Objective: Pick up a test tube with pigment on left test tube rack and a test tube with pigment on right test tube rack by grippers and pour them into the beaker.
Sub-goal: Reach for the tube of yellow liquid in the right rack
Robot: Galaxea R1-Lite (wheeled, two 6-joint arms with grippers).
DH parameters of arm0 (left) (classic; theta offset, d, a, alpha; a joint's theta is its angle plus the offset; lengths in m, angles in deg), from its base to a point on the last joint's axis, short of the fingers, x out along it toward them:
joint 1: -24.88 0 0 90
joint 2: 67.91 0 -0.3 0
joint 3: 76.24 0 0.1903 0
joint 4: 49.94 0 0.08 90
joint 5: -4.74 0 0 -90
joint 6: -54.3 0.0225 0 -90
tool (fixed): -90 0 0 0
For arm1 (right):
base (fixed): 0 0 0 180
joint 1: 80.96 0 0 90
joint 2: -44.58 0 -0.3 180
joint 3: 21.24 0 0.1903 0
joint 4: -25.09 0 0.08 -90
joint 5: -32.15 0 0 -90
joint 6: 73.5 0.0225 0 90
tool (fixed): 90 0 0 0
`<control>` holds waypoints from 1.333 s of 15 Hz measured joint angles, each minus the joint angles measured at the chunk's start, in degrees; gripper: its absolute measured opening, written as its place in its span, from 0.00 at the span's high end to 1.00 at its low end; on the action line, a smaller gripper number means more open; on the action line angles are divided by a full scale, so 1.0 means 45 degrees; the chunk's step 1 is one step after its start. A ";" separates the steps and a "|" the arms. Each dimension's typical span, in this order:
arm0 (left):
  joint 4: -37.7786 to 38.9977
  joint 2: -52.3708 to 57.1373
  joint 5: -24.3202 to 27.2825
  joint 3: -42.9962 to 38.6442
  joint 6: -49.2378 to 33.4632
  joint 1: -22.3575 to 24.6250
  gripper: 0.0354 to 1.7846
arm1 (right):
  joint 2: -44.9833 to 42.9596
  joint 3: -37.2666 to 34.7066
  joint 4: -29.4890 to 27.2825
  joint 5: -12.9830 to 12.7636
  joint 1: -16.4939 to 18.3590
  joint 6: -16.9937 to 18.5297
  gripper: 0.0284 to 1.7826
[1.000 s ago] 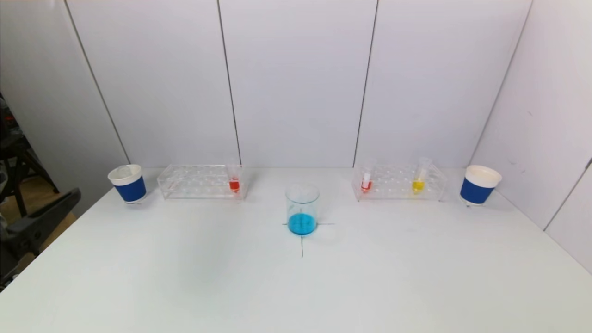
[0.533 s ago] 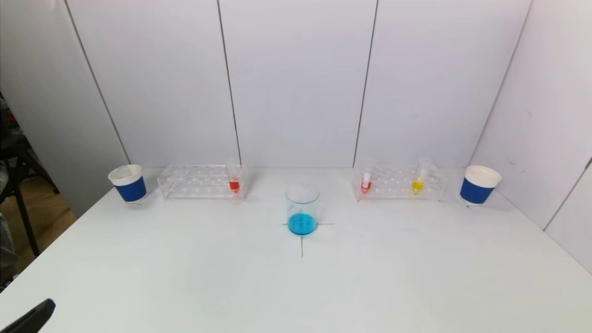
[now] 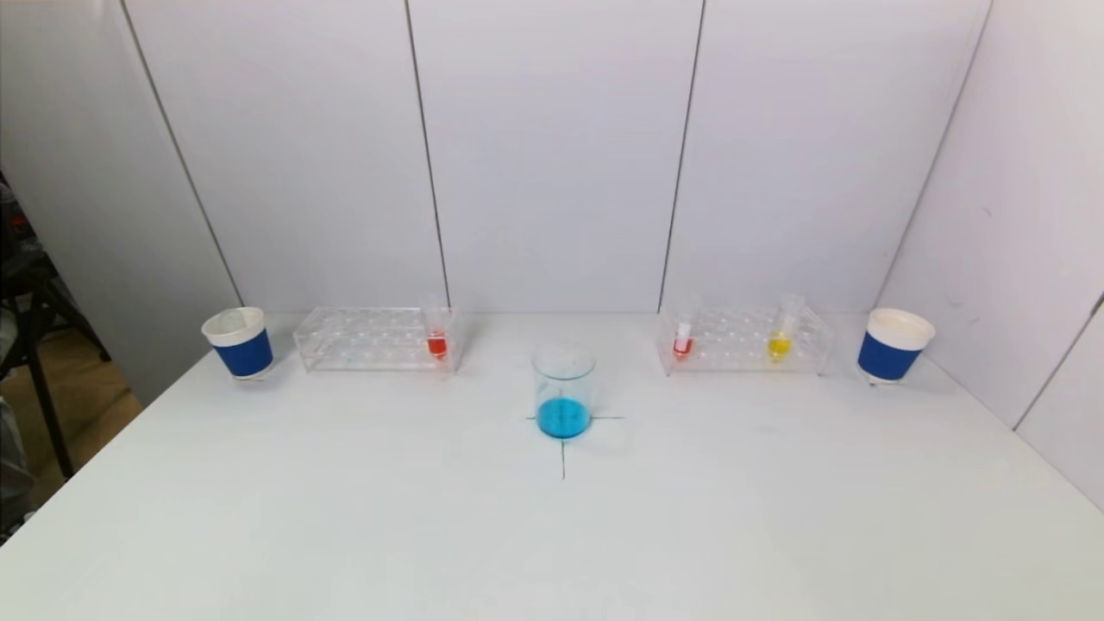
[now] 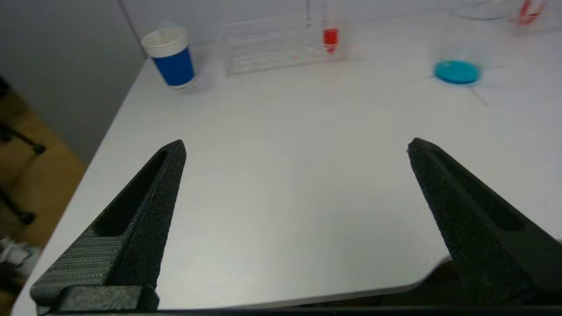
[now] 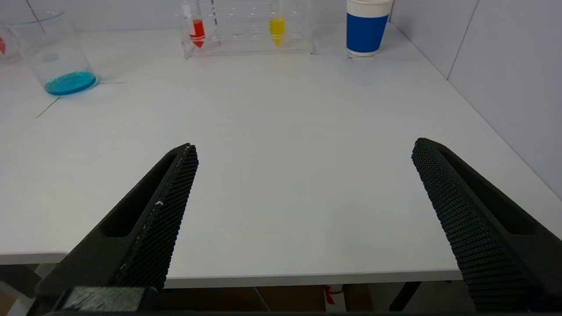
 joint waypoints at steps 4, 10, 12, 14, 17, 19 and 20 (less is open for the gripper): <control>0.2105 0.0068 -0.1853 -0.2284 0.0387 0.0000 0.01 | 0.0000 0.0000 0.0000 -0.0003 0.0000 -0.0005 0.01; 0.2552 0.0073 -0.1799 -0.3533 0.0282 0.0000 0.01 | 0.0000 0.0000 0.0000 0.0000 0.0000 0.0000 0.01; 0.1915 0.0068 -0.1774 -0.3552 0.0141 0.0000 0.01 | 0.0000 0.0000 -0.0003 -0.0003 0.0000 -0.0005 0.01; 0.1463 0.0165 -0.1707 -0.3557 -0.0011 -0.0306 0.01 | 0.0000 0.0000 -0.0003 -0.0003 0.0000 0.0000 0.01; 0.0691 0.1569 -0.1517 -0.3362 0.0027 -0.0875 0.01 | 0.0000 0.0000 -0.0003 0.0000 0.0000 0.0000 0.01; 0.0060 0.2622 -0.1615 -0.3142 0.0008 -0.1116 0.01 | 0.0000 0.0000 -0.0003 -0.0003 0.0000 -0.0005 0.01; -0.0176 0.2920 -0.1666 -0.3067 -0.0070 -0.1206 0.01 | 0.0000 0.0000 -0.0003 0.0000 0.0000 0.0000 0.01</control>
